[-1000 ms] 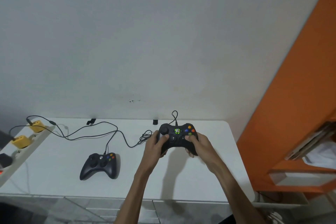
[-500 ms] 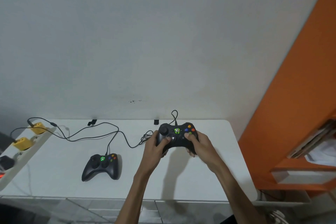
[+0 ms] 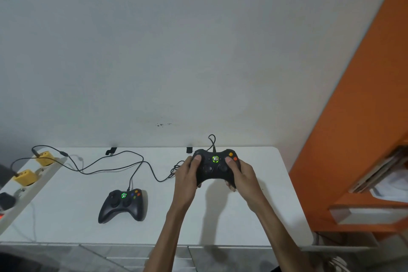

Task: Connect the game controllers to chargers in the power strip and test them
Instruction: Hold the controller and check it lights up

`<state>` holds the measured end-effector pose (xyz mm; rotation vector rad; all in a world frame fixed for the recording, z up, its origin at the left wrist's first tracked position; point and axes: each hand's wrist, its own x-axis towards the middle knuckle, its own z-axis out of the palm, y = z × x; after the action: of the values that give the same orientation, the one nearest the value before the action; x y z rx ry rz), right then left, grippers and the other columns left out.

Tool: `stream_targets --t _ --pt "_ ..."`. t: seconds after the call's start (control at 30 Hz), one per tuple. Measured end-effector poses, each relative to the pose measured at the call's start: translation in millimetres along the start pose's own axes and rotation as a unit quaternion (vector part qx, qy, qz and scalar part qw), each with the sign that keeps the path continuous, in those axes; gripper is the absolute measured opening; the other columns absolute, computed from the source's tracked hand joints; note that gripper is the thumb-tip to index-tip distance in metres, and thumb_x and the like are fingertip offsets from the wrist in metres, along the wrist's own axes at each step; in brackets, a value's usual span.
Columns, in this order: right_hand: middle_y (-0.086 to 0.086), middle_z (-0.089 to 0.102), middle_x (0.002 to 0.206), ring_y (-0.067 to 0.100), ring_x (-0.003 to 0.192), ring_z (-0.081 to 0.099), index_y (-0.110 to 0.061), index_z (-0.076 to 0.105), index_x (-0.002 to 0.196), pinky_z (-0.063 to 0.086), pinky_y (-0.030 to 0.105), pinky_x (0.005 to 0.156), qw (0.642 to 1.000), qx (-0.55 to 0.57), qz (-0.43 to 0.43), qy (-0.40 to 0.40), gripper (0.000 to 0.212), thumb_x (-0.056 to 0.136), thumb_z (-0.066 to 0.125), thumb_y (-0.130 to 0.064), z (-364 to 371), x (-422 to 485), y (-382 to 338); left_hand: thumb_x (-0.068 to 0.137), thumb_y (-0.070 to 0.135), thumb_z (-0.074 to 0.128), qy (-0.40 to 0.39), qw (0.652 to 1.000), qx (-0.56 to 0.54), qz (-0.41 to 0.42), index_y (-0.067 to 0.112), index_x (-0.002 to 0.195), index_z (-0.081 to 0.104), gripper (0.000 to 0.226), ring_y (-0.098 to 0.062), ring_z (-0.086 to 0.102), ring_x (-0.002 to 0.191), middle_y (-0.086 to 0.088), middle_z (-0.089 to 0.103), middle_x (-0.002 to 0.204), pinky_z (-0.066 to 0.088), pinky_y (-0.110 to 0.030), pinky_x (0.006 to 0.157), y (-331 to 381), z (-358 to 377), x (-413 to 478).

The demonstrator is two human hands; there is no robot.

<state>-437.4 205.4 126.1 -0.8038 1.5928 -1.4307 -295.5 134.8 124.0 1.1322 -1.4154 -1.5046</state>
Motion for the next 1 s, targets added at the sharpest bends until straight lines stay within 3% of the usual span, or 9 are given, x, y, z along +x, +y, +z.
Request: stream_targets --t 0.13,0.27,0.4,0.67,0.77,0.83,0.9,1.0 --pt "0.009 0.055 0.059 0.017 0.045 0.048 -0.004 0.058 0.087 0.036 0.024 0.045 1.0 0.017 -0.011 -0.02 0.027 0.096 0.051 -0.028 -3 -2 3 0.101 0.035 0.045 0.034 0.999 -0.02 -0.021 -0.001 0.083 0.054 0.041 -0.017 0.043 0.059 -0.006 0.051 0.071 0.034 -0.024 0.046 -3 4 1" --pt "0.014 0.054 0.061 0.018 0.044 0.047 -0.006 0.056 0.084 0.034 0.026 0.046 0.999 0.022 0.003 -0.028 0.025 0.101 0.039 -0.015 -7 -5 5 0.097 0.035 0.052 0.032 0.999 0.016 -0.002 0.017 0.074 0.057 0.03 -0.013 0.046 0.058 0.002 0.055 0.067 0.036 -0.024 0.046 -6 6 0" --pt "0.016 0.054 0.055 0.018 0.041 0.044 -0.005 0.057 0.076 0.033 0.024 0.045 0.999 0.023 0.024 0.007 0.045 0.105 0.033 -0.03 -8 -5 6 0.088 0.039 0.046 0.041 0.999 -0.004 0.003 0.014 0.071 0.045 0.03 -0.016 0.041 0.061 -0.004 0.046 0.069 0.035 -0.023 0.046 -6 11 -5" --pt "0.005 0.056 0.061 0.022 0.054 0.05 -0.012 0.064 0.075 0.036 0.02 0.04 0.998 0.026 0.026 0.06 0.038 0.098 0.055 -0.041 -2 -4 3 0.095 0.04 0.054 0.062 0.994 0.04 0.075 0.004 0.075 0.049 0.041 -0.018 0.039 0.061 -0.002 0.044 0.065 0.037 -0.031 0.051 -18 15 -10" --pt "0.004 0.055 0.06 0.02 0.051 0.049 -0.01 0.062 0.075 0.04 0.02 0.041 0.998 -0.029 -0.009 0.047 0.039 0.097 0.057 -0.042 -2 -5 1 0.102 0.029 0.046 0.064 0.998 -0.007 0.018 0.015 0.067 0.047 0.037 -0.017 0.038 0.059 0.001 0.045 0.063 0.034 -0.026 0.047 -9 15 -10" --pt "0.005 0.058 0.066 0.019 0.053 0.052 -0.007 0.063 0.08 0.047 0.027 0.047 0.998 -0.042 -0.014 0.038 0.04 0.095 0.058 -0.044 -3 -4 2 0.098 0.034 0.045 0.045 0.998 -0.035 -0.023 0.019 0.065 0.048 0.036 -0.019 0.04 0.06 0.0 0.048 0.063 0.033 -0.026 0.049 -5 13 -9" --pt "0.005 0.063 0.077 0.018 0.061 0.055 -0.014 0.064 0.096 0.053 0.035 0.057 0.999 -0.038 -0.008 0.033 0.032 0.095 0.057 -0.046 -6 -3 4 0.089 0.048 0.047 0.004 0.999 -0.018 -0.028 0.021 0.074 0.054 0.031 -0.02 0.045 0.061 -0.001 0.053 0.067 0.037 -0.029 0.054 -4 9 -11" --pt "0.007 0.064 0.08 0.022 0.062 0.053 -0.044 0.049 0.125 0.049 0.027 0.05 1.0 -0.016 -0.011 -0.002 0.025 0.101 0.048 -0.043 -14 -6 5 0.086 0.043 0.052 -0.067 0.998 -0.003 -0.005 0.038 0.117 0.052 0.031 -0.017 0.05 0.062 0.009 0.061 0.072 0.042 -0.033 0.059 -6 1 -11"
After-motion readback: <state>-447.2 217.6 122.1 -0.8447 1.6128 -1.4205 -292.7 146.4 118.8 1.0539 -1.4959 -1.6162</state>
